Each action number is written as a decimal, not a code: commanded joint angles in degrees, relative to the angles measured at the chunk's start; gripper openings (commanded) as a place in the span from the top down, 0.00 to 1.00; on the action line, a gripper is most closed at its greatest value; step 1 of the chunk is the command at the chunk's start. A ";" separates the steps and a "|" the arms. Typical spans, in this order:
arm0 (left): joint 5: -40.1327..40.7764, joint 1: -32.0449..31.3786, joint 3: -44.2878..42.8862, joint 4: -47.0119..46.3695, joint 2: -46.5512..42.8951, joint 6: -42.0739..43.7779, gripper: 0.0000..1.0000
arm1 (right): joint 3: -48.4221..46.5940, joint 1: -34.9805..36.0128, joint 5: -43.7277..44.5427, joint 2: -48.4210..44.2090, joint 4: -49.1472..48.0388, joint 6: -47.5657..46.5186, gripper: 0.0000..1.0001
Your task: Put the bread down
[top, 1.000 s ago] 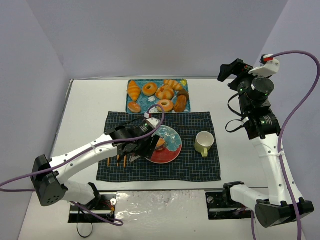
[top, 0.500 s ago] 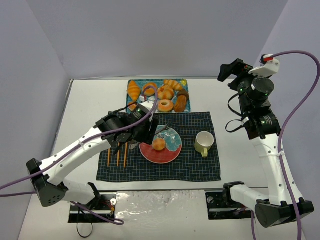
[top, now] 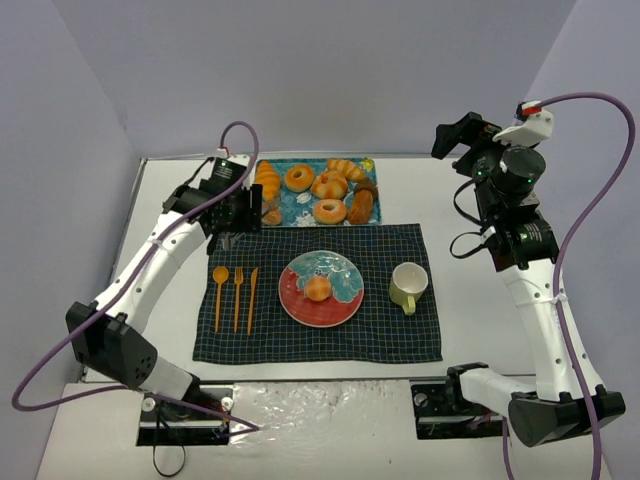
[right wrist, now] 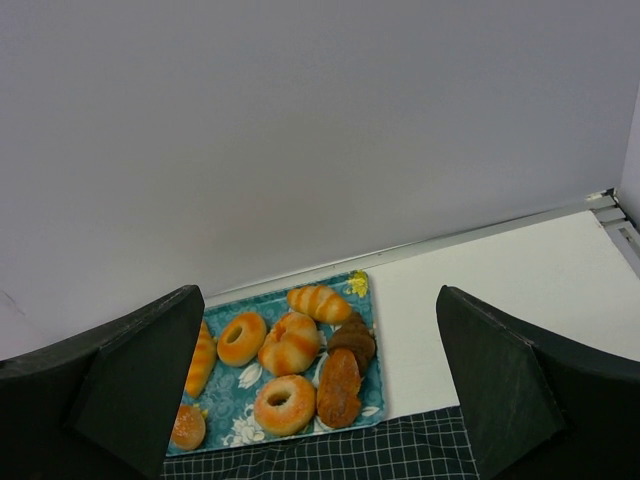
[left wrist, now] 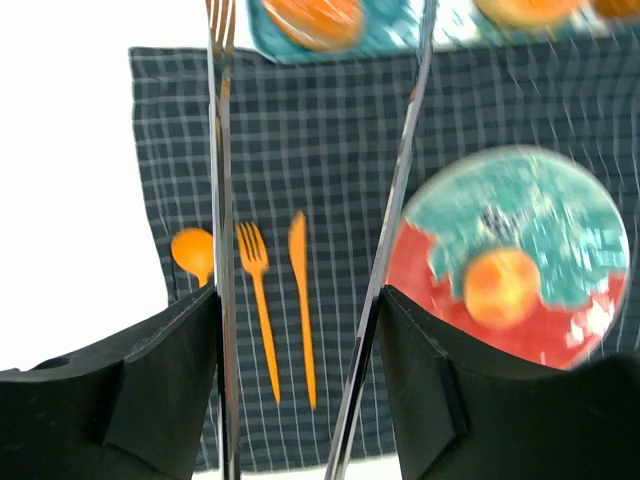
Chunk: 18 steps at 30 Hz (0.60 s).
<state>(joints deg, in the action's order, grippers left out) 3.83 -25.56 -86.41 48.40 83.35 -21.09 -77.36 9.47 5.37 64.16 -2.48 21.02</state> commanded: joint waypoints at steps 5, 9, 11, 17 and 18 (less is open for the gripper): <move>-0.47 15.84 -5.24 -12.65 9.23 1.16 0.44 | -4.37 0.19 -2.56 1.59 -4.89 -0.26 0.00; -0.29 20.06 -8.85 -14.30 15.18 0.78 0.44 | -4.76 0.11 -2.03 1.41 -4.52 -1.06 0.00; 0.20 22.32 -10.43 -14.74 17.83 1.40 0.44 | -4.82 0.11 -1.76 1.14 -4.37 -1.50 0.00; 0.77 28.94 -12.04 -16.44 24.12 1.93 0.44 | -5.20 0.16 -1.12 0.65 -3.75 -1.92 0.00; 0.70 29.64 -12.19 -16.58 24.99 1.91 0.44 | -5.38 0.16 -0.90 0.60 -3.66 -2.08 0.00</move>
<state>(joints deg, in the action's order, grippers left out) 3.46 0.34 -94.74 36.08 107.59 -19.95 -79.71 9.47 3.99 65.89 -2.34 20.33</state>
